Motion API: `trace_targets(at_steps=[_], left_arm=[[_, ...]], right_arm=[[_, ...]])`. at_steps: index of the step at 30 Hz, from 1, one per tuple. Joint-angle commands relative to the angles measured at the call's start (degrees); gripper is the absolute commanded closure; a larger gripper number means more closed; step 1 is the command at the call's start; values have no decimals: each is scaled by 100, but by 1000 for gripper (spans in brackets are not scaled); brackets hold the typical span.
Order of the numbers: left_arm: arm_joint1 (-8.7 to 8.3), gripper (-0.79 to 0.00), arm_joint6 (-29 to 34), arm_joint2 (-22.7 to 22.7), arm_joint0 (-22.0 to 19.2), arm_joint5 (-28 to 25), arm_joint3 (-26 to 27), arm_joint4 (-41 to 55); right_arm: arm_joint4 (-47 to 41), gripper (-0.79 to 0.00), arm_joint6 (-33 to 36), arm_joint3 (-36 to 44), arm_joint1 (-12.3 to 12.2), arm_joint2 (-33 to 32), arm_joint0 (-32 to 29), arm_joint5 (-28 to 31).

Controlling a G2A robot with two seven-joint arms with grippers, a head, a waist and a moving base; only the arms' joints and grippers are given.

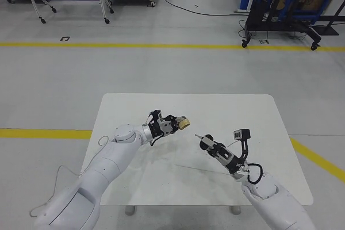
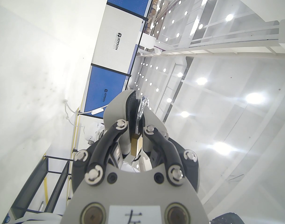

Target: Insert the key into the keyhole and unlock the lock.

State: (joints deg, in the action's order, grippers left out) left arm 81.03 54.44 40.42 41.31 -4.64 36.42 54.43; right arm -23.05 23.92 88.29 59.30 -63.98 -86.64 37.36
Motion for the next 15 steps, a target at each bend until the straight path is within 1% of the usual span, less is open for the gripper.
trace_targets(at_steps=[1, 3, 4, 6, 9, 13, 15], left_arm=[[0, 0, 0, 0, 0, 0, 0, 0], [0, 0, 0, 0, 0, 0, 0, 0], [0, 0, 0, 0, 0, 0, 0, 0], [0, 0, 0, 0, 0, 0, 0, 0], [0, 0, 0, 0, 0, 0, 0, 0], [0, 0, 0, 0, 0, 0, 0, 0], [0, 0, 0, 0, 0, 0, 0, 0]], right_arm=[[542, 0, -709, 152, 36, 21, -48, -369], [1358, 0, -1830, 452, 94, 72, -177, -1091], [1574, 0, -2197, 682, 130, 193, -275, -1448], [1811, 0, -2549, 993, 172, 317, -377, -1914], [2421, 0, -3183, 1334, 214, 402, -535, -2521], [2966, 0, -3959, 1689, 288, 558, -737, -3289], [3080, 0, -4169, 1860, 334, 691, -801, -3570]])
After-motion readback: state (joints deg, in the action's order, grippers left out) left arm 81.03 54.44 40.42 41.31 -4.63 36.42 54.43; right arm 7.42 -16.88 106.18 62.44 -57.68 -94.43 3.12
